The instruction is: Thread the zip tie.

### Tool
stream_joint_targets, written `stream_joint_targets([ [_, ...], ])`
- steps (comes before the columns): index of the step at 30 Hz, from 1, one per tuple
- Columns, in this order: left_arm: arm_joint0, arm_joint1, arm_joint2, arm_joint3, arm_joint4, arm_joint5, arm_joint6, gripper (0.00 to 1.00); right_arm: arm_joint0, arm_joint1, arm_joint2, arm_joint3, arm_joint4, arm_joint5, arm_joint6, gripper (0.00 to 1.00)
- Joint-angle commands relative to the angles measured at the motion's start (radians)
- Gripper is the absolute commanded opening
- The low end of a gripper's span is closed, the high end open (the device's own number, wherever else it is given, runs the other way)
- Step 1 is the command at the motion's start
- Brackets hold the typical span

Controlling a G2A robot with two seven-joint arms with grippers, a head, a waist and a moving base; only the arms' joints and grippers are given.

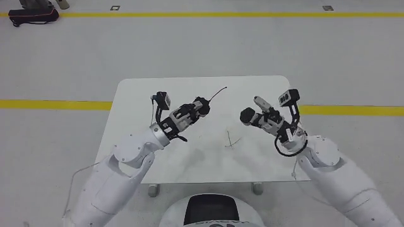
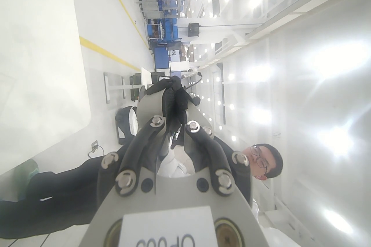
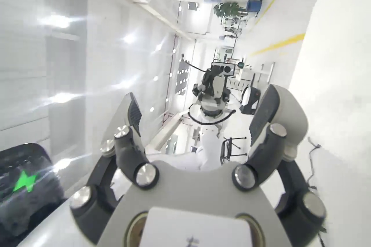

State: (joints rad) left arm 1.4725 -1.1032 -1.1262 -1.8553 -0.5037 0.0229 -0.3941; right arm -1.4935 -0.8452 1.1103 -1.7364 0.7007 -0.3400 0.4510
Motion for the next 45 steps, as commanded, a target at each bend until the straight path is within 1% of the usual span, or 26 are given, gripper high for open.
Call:
stream_joint_targets([
  [1, 0.000, 0.000, 0.000, 0.000, 0.000, 0.000, 0.000, 0.00, -0.002, 0.000, -0.006, -0.010, -0.004, 0.000, -0.024, 1.00],
  [2, 0.005, -0.002, 0.001, 0.009, -0.036, -0.002, 0.008, 0.00, -0.011, -0.005, -0.016, -0.018, 0.027, 0.000, 0.016, 1.00],
  [4, 0.003, -0.006, -0.001, 0.028, -0.086, -0.007, 0.013, 0.00, -0.016, -0.012, -0.022, 0.012, 0.095, 0.000, 0.114, 1.00],
  [6, 0.005, -0.012, 0.004, 0.047, -0.200, -0.015, -0.016, 0.00, -0.021, -0.025, -0.017, 0.048, 0.255, 0.000, 0.237, 1.00],
  [8, -0.001, -0.016, 0.004, 0.065, -0.281, -0.016, -0.050, 0.00, -0.013, -0.034, -0.008, 0.102, 0.314, 0.000, 0.346, 1.00],
  [9, -0.004, -0.018, 0.006, 0.080, -0.326, -0.016, -0.069, 0.00, -0.012, -0.041, -0.014, 0.131, 0.363, 0.000, 0.410, 1.00],
  [10, -0.009, -0.020, 0.008, 0.091, -0.346, -0.014, -0.079, 0.00, -0.005, -0.045, -0.015, 0.152, 0.391, 0.000, 0.449, 1.00],
  [12, -0.018, -0.024, 0.020, 0.112, -0.390, -0.014, -0.112, 0.00, 0.005, -0.059, -0.026, 0.194, 0.485, 0.002, 0.533, 1.00],
  [14, -0.027, -0.027, 0.030, 0.127, -0.405, -0.016, -0.129, 0.00, 0.023, -0.067, -0.033, 0.228, 0.513, 0.004, 0.574, 1.00],
  [16, -0.032, -0.031, 0.041, 0.142, -0.434, -0.016, -0.146, 0.00, 0.043, -0.077, -0.043, 0.258, 0.551, 0.027, 0.610, 1.00],
  [20, -0.042, -0.035, 0.059, 0.148, -0.428, -0.028, -0.149, 0.00, 0.085, -0.097, -0.069, 0.303, 0.605, 0.082, 0.639, 1.00],
  [28, -0.042, -0.035, 0.059, 0.148, -0.428, -0.028, -0.149, 0.00, 0.090, -0.099, -0.070, 0.307, 0.606, 0.083, 0.636, 1.00],
  [29, -0.042, -0.035, 0.059, 0.148, -0.428, -0.028, -0.149, 0.00, 0.088, -0.100, -0.071, 0.303, 0.613, 0.085, 0.635, 1.00],
  [30, -0.041, -0.036, 0.061, 0.148, -0.429, -0.028, -0.148, 0.00, 0.079, -0.105, -0.075, 0.292, 0.655, 0.099, 0.633, 1.00],
  [31, -0.040, -0.037, 0.067, 0.146, -0.431, -0.030, -0.143, 0.00, 0.072, -0.110, -0.077, 0.295, 0.703, 0.116, 0.632, 1.00],
  [33, -0.045, -0.042, 0.091, 0.142, -0.413, -0.041, -0.138, 0.00, 0.082, -0.122, -0.086, 0.316, 0.747, 0.135, 0.641, 1.00],
  [34, -0.048, -0.045, 0.103, 0.142, -0.419, -0.048, -0.137, 0.00, 0.088, -0.128, -0.093, 0.330, 0.782, 0.152, 0.639, 1.00],
  [36, -0.058, -0.053, 0.124, 0.151, -0.450, -0.062, -0.132, 0.00, 0.111, -0.144, -0.111, 0.358, 0.814, 0.169, 0.657, 1.00],
  [39, -0.077, -0.064, 0.150, 0.168, -0.468, -0.090, -0.122, 0.00, 0.150, -0.168, -0.142, 0.402, 0.860, 0.201, 0.669, 1.00],
  [42, -0.092, -0.073, 0.166, 0.188, -0.489, -0.112, -0.115, 0.00, 0.189, -0.190, -0.174, 0.440, 0.869, 0.220, 0.668, 1.00],
  [45, -0.106, -0.082, 0.178, 0.208, -0.525, -0.138, -0.110, 0.00, 0.226, -0.218, -0.204, 0.474, 0.869, 0.232, 0.663, 1.00],
])
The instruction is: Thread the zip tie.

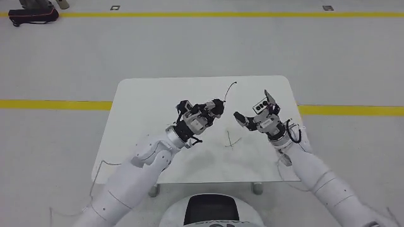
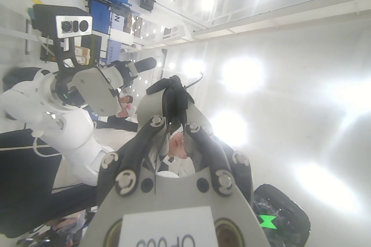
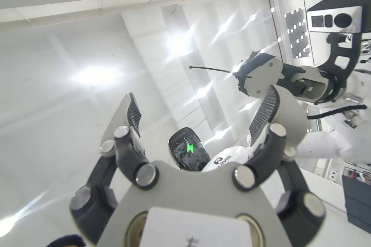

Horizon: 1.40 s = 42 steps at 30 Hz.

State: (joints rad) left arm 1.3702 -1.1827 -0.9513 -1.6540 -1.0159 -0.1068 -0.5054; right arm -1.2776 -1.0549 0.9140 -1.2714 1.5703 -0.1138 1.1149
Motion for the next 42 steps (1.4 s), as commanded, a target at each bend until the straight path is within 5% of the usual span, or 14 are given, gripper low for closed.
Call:
stream_joint_targets([
  [1, -0.008, -0.007, 0.007, 0.015, -0.028, -0.020, 0.005, 0.00, 0.020, -0.021, -0.012, 0.022, 0.000, 0.015, 0.000, 1.00],
  [13, -0.006, -0.018, 0.019, 0.019, -0.082, -0.042, 0.030, 0.00, -0.003, -0.050, 0.022, 0.001, 0.000, -0.008, -0.041, 1.00],
  [25, -0.020, -0.043, 0.036, 0.040, -0.173, -0.068, 0.029, 0.00, -0.010, -0.175, 0.090, 0.045, 0.000, 0.096, -0.048, 1.00],
  [31, -0.008, -0.046, 0.027, 0.035, -0.186, -0.069, 0.021, 0.00, 0.002, -0.209, 0.089, 0.075, 0.000, 0.108, -0.017, 0.59],
  [42, -0.003, -0.047, 0.025, 0.031, -0.194, -0.066, 0.017, 0.00, 0.006, -0.236, 0.101, 0.090, -0.015, 0.126, 0.017, 0.47],
])
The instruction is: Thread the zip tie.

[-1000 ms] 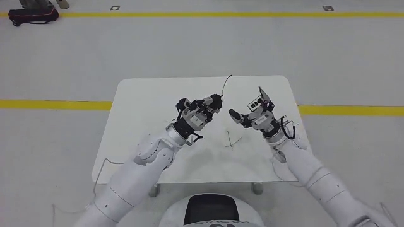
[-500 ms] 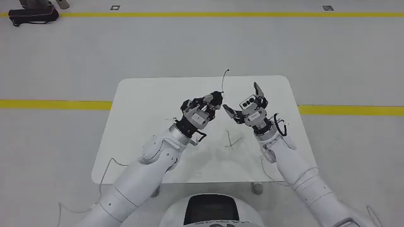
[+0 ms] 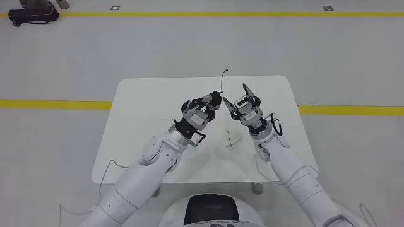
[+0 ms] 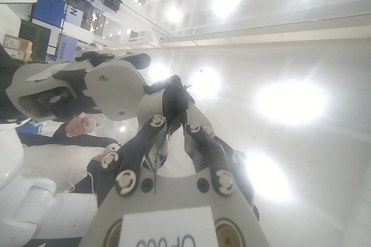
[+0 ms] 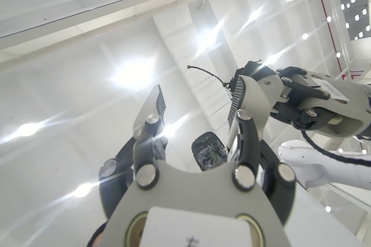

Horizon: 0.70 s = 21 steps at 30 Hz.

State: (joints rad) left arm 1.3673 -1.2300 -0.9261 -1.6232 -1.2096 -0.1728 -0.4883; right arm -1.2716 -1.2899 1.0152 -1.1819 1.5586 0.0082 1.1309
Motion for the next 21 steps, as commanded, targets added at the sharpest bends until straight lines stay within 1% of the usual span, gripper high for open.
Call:
stream_joint_targets([
  [1, 0.000, 0.000, 0.000, 0.000, 0.000, 0.000, 0.000, 0.00, -0.001, -0.003, 0.000, 0.001, -0.005, 0.008, 0.002, 0.47],
  [8, 0.000, 0.000, 0.000, 0.000, 0.000, 0.000, 0.000, 0.00, 0.004, -0.016, -0.008, 0.013, -0.029, 0.017, 0.001, 0.45],
  [10, 0.000, 0.000, 0.000, 0.000, 0.000, 0.000, 0.000, 0.00, 0.007, -0.020, -0.011, 0.017, -0.033, 0.017, 0.003, 0.43],
  [12, 0.000, 0.000, 0.000, 0.000, 0.000, 0.000, 0.000, 0.00, 0.011, -0.024, -0.013, 0.019, -0.036, 0.016, 0.010, 0.39],
  [16, 0.000, 0.000, 0.000, 0.000, 0.000, 0.000, 0.000, 0.00, 0.016, -0.032, -0.014, 0.023, -0.040, 0.011, 0.029, 0.35],
  [21, 0.000, 0.000, 0.000, 0.000, 0.000, 0.000, 0.000, 0.00, 0.020, -0.041, -0.012, 0.030, -0.049, 0.008, 0.044, 0.33],
])
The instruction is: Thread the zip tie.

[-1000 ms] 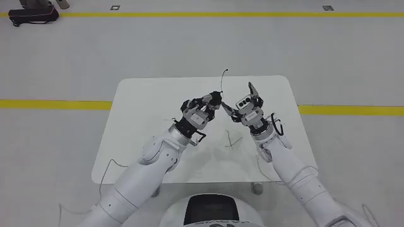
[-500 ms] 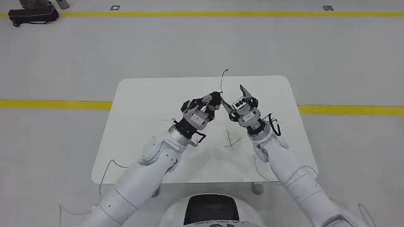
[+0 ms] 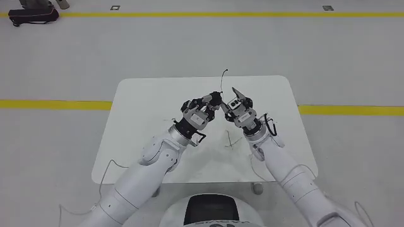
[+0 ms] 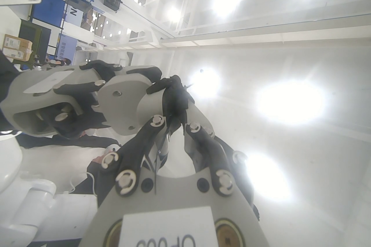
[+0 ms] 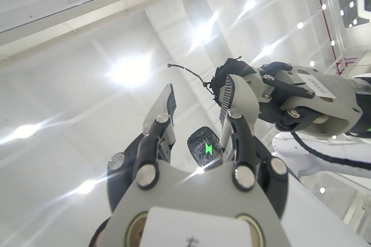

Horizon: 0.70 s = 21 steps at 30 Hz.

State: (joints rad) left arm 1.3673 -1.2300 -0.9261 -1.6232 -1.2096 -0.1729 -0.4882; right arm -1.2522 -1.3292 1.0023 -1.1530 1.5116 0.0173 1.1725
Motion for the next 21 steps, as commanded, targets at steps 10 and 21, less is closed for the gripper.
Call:
stream_joint_targets([
  [10, 0.000, 0.000, 0.000, 0.000, 0.000, 0.000, 0.000, 0.00, 0.006, -0.016, 0.013, 0.010, -0.014, -0.012, 0.007, 0.25],
  [21, 0.000, 0.000, 0.000, 0.000, 0.000, 0.000, 0.000, 0.00, 0.011, -0.028, 0.021, 0.022, -0.039, 0.004, 0.010, 0.09],
])
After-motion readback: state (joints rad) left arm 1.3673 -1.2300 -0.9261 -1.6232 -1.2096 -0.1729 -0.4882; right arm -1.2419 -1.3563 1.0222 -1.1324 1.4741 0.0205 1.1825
